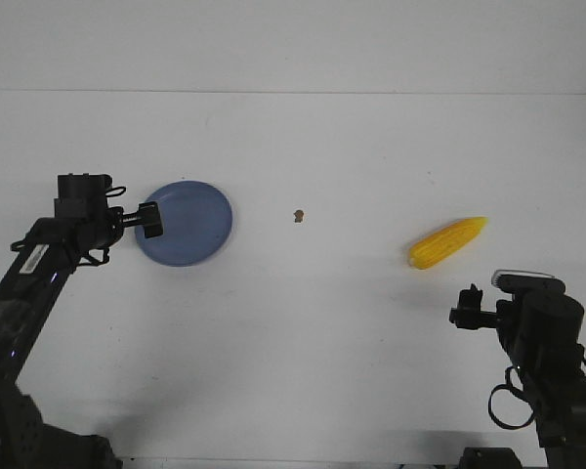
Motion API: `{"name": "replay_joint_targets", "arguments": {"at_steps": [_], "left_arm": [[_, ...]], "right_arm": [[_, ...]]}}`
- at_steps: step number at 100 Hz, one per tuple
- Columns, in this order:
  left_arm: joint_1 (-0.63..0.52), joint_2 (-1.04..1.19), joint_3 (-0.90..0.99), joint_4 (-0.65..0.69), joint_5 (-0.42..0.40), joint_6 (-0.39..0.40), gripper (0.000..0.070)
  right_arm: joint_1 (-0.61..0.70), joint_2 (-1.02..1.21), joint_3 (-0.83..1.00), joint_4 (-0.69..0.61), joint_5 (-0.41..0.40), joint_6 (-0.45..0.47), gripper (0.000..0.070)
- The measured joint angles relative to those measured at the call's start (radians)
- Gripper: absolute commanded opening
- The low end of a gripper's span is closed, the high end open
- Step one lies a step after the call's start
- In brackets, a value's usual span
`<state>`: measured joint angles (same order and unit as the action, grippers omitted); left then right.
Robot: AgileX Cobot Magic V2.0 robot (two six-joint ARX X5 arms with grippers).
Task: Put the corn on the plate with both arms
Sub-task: 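Reach the left gripper forward to the rim of the blue plate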
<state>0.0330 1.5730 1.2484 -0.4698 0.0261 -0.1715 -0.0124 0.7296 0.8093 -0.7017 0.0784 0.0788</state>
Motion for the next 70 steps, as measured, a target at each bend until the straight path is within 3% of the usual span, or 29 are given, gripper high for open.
{"name": "replay_joint_targets", "arguments": {"at_steps": [25,70], "left_arm": [[0.012,0.193,0.093,0.01,0.0,0.001,0.0649],[0.013,0.26,0.095,0.022,0.0,0.001,0.0649]], "right_arm": [[0.0,0.0,0.0,0.0,0.0,0.0,0.0561],[0.0,0.0,0.0,0.0,0.0,0.0,0.0561]]}}
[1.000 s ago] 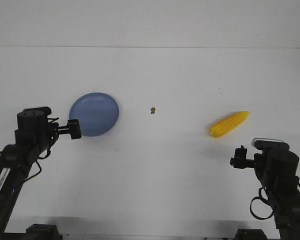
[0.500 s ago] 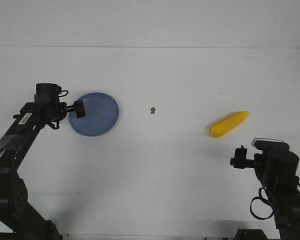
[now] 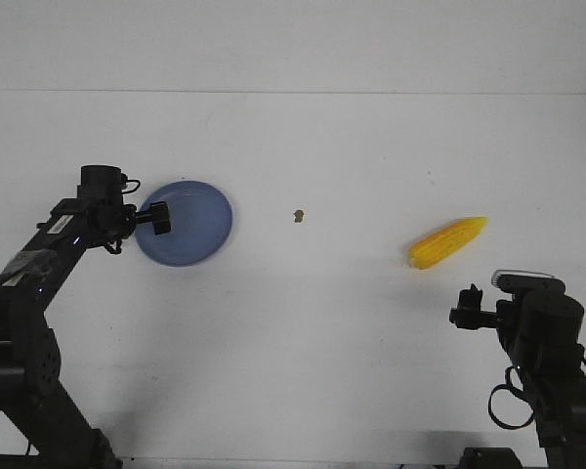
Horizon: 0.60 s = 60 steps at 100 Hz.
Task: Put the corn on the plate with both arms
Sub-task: 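Reach the left gripper forward to the rim of the blue plate, then grip the plate rim with the left gripper and drag it toward the center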
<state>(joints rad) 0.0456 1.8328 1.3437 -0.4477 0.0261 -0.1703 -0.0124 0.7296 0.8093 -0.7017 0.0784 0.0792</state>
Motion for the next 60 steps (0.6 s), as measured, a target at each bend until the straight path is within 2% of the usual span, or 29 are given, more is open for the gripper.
{"name": "replay_joint_targets", "arguments": {"at_steps": [13,18,30,36,44,60], "left_arm": [[0.0,0.022,0.0,-0.001,0.0,0.001,0.0631],[0.0,0.023,0.0,0.0,0.0,0.002,0.0551],[0.0,0.023,0.0,0.001,-0.001,0.003,0.0281],[0.0,0.023,0.0,0.0,0.0,0.003,0.0168],[0.0,0.023,0.0,0.002,0.0,0.003,0.0086],[0.002,0.023,0.003,0.003,0.009,0.001,0.0022]], "right_arm": [[0.0,0.0,0.0,0.0,0.0,0.0,0.0561],[0.0,0.0,0.0,0.0,0.0,0.0,0.0561],[0.0,0.0,0.0,0.0,0.0,0.0,0.0561],[0.0,0.0,0.0,0.0,0.0,0.0,0.0561],[0.0,0.0,0.0,0.0,0.0,0.0,0.0561],[0.0,0.0,0.0,0.0,0.0,0.0,0.0561]]}}
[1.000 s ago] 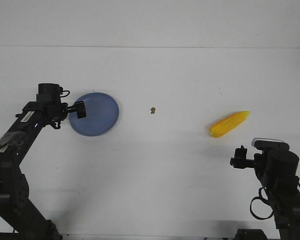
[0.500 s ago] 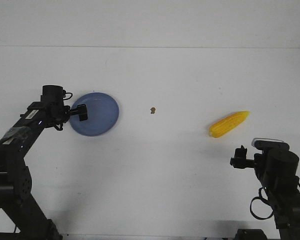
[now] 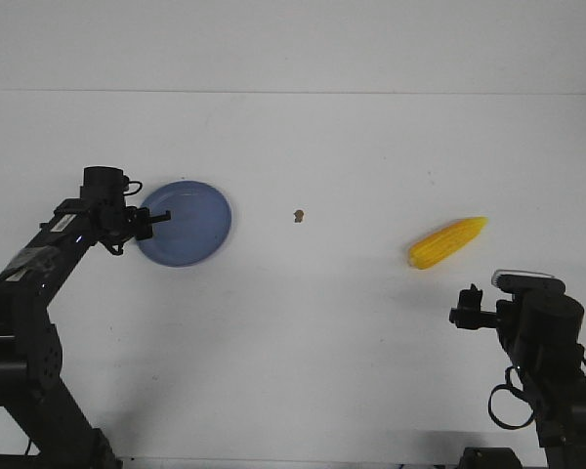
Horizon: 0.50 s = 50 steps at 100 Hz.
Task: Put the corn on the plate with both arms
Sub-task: 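Grip the plate rim with the left gripper and drag it toward the center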
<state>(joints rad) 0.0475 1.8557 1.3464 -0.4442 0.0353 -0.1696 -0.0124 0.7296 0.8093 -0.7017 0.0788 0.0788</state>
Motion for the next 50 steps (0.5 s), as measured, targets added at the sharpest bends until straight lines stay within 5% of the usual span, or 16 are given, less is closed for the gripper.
{"name": "replay_joint_targets", "arguments": {"at_steps": [50], "left_arm": [[-0.008,-0.219,0.005,-0.039,0.351,-0.034,0.0007]], "right_arm": [[0.0,0.0,0.0,0.0,0.0,0.0,0.0561]]}}
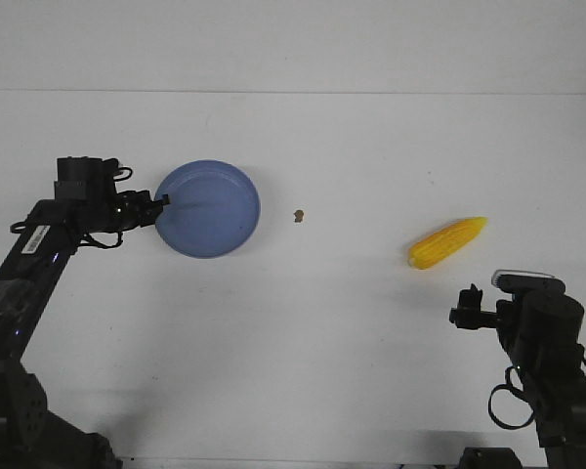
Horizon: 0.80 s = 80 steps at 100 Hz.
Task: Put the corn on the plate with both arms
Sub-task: 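Grip the plate rim with the left gripper and drag it toward the center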
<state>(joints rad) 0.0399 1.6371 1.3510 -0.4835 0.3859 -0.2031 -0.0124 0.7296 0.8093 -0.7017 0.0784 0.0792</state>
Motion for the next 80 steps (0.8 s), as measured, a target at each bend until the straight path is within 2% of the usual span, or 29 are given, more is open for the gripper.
{"name": "replay_joint_targets", "arguments": {"at_steps": [34,47,66,80], "left_arm": [[-0.186,-0.192,-0.16,-0.009,0.015,-0.021,0.001],[-0.276,-0.211,-0.258,0.046,0.042,-0.038,0.001],[-0.386,-0.211,-0.403,0.19,0.051,-0.113,0.001],[-0.436,-0.211,-0.469,0.238,0.055,-0.159,0.0011]], "right_arm": [[0.0,0.0,0.0,0.0,0.0,0.0,0.0561],[0.0,0.0,0.0,0.0,0.0,0.0,0.0561],[0.0,0.0,0.0,0.0,0.0,0.0,0.0561],[0.0,0.0,0.0,0.0,0.0,0.0,0.0561]]}}
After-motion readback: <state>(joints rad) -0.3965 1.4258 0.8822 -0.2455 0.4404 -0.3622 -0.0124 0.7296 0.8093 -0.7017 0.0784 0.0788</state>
